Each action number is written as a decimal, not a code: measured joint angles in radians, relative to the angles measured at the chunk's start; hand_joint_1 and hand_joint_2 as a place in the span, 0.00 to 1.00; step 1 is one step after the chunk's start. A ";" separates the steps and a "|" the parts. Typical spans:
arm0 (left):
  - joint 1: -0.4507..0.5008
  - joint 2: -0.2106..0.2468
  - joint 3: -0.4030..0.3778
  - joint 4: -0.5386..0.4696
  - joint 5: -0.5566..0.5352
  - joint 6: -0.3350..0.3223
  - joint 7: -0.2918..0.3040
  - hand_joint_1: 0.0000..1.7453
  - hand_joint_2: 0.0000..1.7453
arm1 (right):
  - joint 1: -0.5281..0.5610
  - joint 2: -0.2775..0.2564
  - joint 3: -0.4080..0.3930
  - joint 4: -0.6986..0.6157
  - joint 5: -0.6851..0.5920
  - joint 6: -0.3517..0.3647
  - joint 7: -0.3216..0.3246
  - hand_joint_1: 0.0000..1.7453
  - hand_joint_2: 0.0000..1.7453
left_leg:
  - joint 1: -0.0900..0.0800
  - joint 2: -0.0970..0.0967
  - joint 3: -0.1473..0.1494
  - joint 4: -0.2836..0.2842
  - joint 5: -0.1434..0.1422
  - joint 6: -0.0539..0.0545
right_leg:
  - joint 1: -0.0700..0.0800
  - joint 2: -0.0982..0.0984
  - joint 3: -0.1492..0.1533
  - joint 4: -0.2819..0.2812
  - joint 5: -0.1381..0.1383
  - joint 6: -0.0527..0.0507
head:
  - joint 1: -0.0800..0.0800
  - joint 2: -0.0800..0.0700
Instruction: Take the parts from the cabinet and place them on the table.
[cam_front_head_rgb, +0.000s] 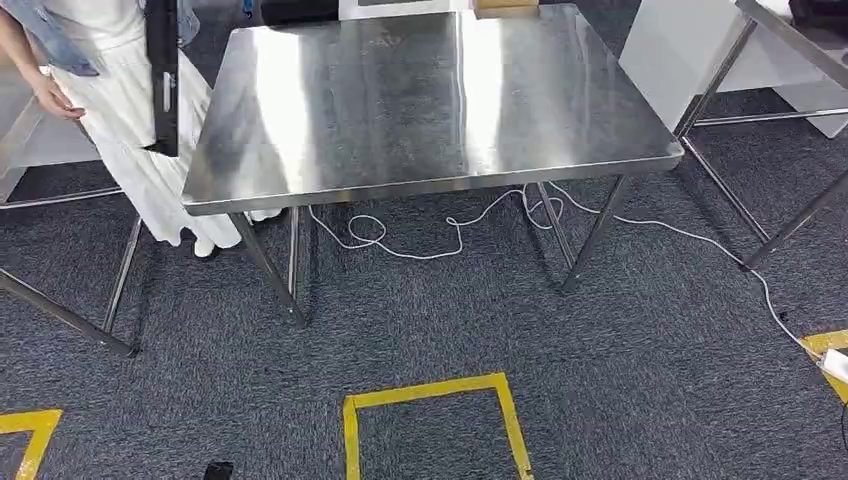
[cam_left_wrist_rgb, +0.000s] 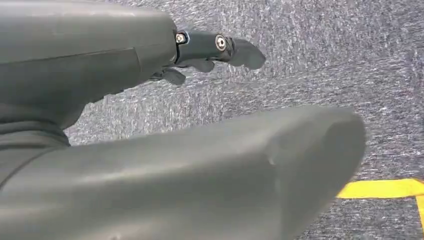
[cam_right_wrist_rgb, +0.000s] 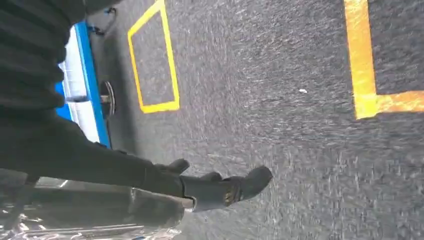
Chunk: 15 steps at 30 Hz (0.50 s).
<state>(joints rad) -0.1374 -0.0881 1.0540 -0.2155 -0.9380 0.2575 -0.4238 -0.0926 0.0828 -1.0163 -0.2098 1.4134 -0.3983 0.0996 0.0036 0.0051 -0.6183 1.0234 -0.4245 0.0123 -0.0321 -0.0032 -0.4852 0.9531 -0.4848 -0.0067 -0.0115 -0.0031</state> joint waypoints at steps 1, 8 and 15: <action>0.000 0.000 0.000 0.001 0.000 0.002 0.000 0.00 0.00 | -0.001 -0.001 0.000 0.000 -0.002 0.000 0.000 0.00 1.00 | 0.003 0.000 -0.021 0.057 -0.052 -0.006 | 0.001 -0.001 -0.005 0.001 0.007 -0.009 | -0.002 0.000; -0.005 -0.001 -0.002 0.006 -0.006 0.002 0.003 0.00 0.00 | 0.002 -0.002 0.000 0.000 -0.012 0.003 0.003 0.00 1.00 | 0.012 -0.002 0.071 0.060 -0.067 -0.003 | 0.013 0.003 -0.044 0.013 0.033 -0.004 | -0.003 0.000; -0.025 -0.018 -0.010 0.006 -0.017 0.000 -0.004 0.00 0.00 | 0.001 -0.004 -0.004 0.000 -0.034 0.017 0.007 0.00 1.00 | 0.004 0.002 0.108 -0.059 -0.021 0.045 | 0.020 0.001 -0.074 0.029 0.035 0.033 | 0.000 0.000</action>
<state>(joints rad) -0.1625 -0.1060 1.0445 -0.2094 -0.9548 0.2579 -0.4280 -0.0913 0.0786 -1.0205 -0.2098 1.3790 -0.3811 0.1068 0.0075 0.0072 -0.5101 0.9646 -0.4458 0.0576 -0.0122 -0.0020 -0.5587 0.9818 -0.4503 0.0258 -0.0111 -0.0031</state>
